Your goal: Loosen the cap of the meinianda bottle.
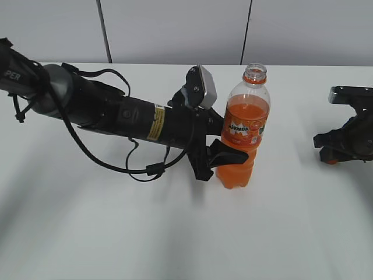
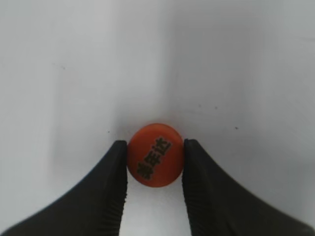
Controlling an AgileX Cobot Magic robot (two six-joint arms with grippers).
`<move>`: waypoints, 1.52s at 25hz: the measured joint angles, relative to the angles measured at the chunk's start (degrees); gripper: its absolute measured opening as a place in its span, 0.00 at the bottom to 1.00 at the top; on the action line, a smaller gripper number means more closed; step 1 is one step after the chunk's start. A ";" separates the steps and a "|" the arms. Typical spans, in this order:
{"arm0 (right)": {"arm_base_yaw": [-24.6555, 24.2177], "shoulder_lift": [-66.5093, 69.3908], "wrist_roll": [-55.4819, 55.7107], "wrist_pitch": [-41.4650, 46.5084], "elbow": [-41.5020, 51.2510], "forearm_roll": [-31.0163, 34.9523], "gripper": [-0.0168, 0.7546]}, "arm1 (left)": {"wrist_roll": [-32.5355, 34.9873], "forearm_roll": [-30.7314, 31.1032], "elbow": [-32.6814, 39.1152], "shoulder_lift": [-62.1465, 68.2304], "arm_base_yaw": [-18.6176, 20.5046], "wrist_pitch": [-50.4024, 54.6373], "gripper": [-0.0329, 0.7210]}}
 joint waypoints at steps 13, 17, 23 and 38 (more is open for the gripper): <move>0.00 0.46 -0.06 1.69 0.00 0.56 0.72 | 0.00 0.00 0.00 0.00 0.00 0.19 0.58; 0.00 -0.38 -0.06 3.10 0.00 0.58 0.76 | 0.00 -0.06 0.00 0.00 0.00 0.30 0.65; 0.00 -5.25 -0.06 4.71 0.16 1.12 0.77 | -1.10 -0.06 0.00 0.00 0.18 0.48 0.82; 0.00 -19.13 -1.85 5.00 0.16 1.47 0.77 | -8.14 14.82 0.05 -4.59 7.16 -1.98 0.82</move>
